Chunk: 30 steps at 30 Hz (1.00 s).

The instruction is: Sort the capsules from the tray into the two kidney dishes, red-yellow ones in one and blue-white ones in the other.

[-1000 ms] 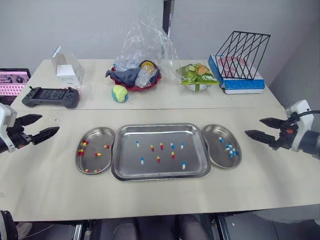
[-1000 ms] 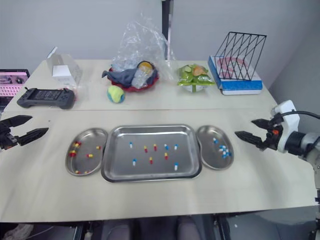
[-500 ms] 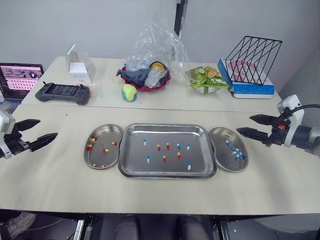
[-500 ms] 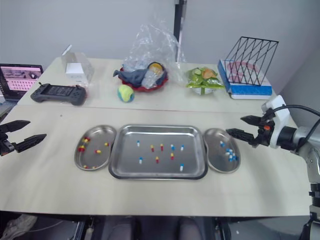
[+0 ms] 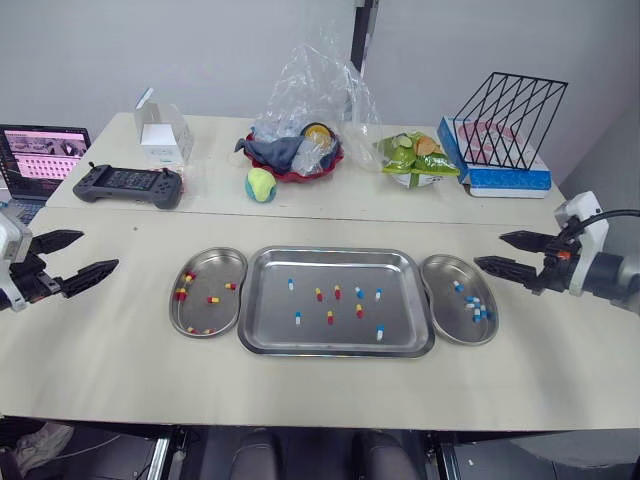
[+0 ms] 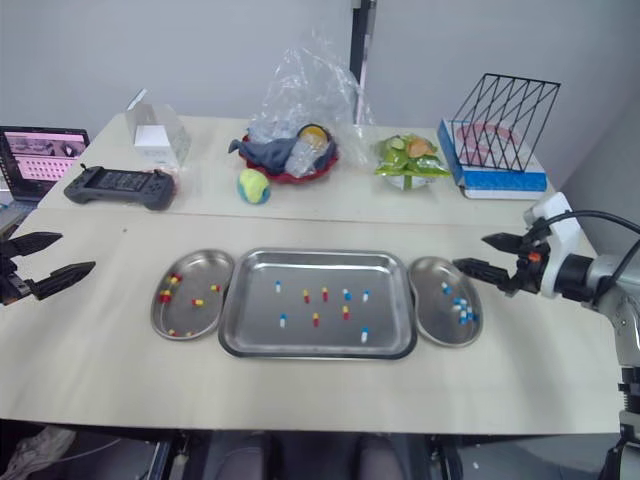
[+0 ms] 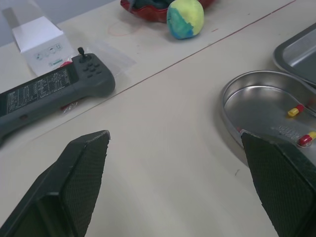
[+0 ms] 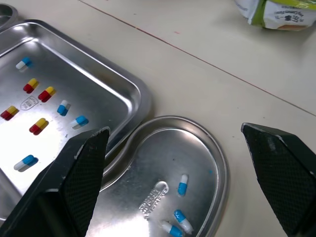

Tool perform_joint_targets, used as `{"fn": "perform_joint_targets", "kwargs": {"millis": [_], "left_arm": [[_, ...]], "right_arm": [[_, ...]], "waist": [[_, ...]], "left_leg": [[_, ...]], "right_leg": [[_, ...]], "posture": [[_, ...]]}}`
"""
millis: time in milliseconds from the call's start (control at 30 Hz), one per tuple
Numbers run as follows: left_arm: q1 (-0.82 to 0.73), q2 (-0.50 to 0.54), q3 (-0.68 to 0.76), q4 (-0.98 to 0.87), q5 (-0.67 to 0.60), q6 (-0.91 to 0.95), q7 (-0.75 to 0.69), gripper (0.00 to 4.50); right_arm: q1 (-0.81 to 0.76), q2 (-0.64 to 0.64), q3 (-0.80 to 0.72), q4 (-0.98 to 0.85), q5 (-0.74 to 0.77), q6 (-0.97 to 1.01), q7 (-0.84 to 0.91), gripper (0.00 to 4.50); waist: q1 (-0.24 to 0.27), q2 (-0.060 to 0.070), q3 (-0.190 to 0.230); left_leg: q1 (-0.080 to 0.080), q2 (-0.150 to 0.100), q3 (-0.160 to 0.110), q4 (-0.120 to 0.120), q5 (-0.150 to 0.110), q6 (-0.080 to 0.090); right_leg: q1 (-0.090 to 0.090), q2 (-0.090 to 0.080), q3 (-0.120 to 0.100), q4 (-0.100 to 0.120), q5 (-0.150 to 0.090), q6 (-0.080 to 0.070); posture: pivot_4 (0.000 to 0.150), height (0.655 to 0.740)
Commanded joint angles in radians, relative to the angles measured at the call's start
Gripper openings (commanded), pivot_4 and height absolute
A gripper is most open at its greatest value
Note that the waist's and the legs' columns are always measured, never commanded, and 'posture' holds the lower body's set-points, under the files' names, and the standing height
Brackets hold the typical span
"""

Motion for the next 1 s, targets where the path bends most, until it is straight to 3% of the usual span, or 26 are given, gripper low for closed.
{"fn": "perform_joint_targets", "kwargs": {"millis": [33,200,433,800,1000], "left_arm": [[0.043,0.001,0.020,-0.160,-0.083,0.081,-0.052,4.46],[0.074,-0.024,0.016,-0.311,-0.115,0.145,-0.016,4.46],[0.168,-0.025,0.041,-0.489,-0.183,0.248,-0.033,4.46],[0.234,-0.031,0.064,-0.557,-0.213,0.286,-0.041,4.46],[0.271,-0.011,0.089,-0.540,-0.193,0.266,-0.081,4.46]], "right_arm": [[-0.027,0.022,0.038,-0.180,0.074,0.060,0.002,4.50],[-0.086,0.156,0.157,-0.339,0.113,0.140,-0.109,4.50],[-0.124,0.348,0.382,-0.515,0.054,0.181,-0.273,4.50],[-0.131,0.483,0.587,-0.456,-0.125,0.160,-0.446,4.50],[-0.128,0.653,0.652,-0.356,-0.174,0.242,-0.567,4.50]], "waist": [[-0.001,0.000,0.000],[-0.001,0.000,0.000],[0.001,0.000,0.000],[-0.001,-0.001,-0.001],[-0.004,-0.001,-0.001]], "left_leg": [[0.000,0.000,0.000,0.000,0.000,0.000],[-0.001,0.001,-0.001,0.001,0.000,0.000],[-0.003,0.001,-0.001,0.002,0.000,0.000],[-0.003,0.001,-0.002,0.003,0.000,0.000],[-0.003,0.001,-0.002,0.002,0.000,0.000]], "right_leg": [[0.000,0.000,0.000,0.000,0.000,0.000],[-0.001,0.001,0.000,0.001,0.000,0.000],[-0.003,0.001,0.000,0.002,0.000,-0.001],[-0.003,0.001,0.000,0.003,-0.001,-0.001],[-0.004,0.002,0.000,0.003,-0.001,-0.002]], "posture": [[0.150,0.7334],[0.150,0.7334],[0.150,0.7334],[0.150,0.7334],[0.150,0.7334]]}}
